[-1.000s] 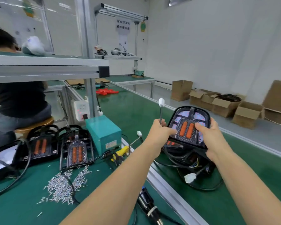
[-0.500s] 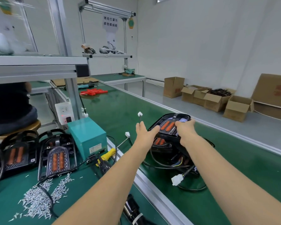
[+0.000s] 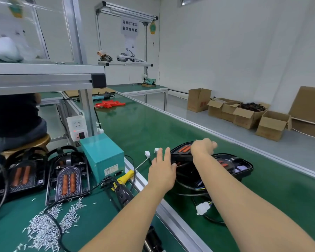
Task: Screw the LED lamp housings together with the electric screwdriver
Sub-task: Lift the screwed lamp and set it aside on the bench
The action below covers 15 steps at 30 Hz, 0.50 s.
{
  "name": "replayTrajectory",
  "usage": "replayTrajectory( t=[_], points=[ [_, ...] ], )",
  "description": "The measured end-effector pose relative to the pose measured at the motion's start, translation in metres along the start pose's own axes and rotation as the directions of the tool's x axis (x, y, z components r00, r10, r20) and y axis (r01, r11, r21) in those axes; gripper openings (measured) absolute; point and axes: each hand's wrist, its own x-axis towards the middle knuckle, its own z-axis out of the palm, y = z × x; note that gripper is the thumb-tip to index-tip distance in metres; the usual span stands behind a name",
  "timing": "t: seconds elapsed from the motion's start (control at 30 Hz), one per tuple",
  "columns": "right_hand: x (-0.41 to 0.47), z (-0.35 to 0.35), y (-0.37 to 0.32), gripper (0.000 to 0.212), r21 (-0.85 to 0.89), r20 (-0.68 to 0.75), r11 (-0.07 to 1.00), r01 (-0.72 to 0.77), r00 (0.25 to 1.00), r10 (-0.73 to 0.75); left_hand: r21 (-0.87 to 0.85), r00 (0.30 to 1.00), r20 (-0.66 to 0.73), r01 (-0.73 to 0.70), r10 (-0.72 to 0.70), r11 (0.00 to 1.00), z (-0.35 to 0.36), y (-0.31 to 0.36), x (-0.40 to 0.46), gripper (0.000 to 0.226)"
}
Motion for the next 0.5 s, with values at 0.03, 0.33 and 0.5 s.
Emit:
replayTrajectory(
  t=[0.03,0.33,0.5],
  points=[
    [0.001,0.003,0.000,0.046,-0.055,0.036,0.998,0.039,0.999,-0.037,0.001,0.999,0.007,-0.046,0.046,0.999,0.001,0.000,0.000,0.059],
    [-0.004,0.001,0.009,0.044,-0.758,0.566,0.068,0.648,0.706,-0.425,-0.030,0.979,0.168,-0.111,0.115,0.993,-0.004,-0.003,0.008,0.063],
    [-0.020,-0.002,0.003,0.032,-0.727,0.676,-0.117,0.677,0.675,-0.296,0.043,0.978,0.194,-0.082,0.072,0.996,-0.008,-0.006,0.005,0.064]
  ],
)
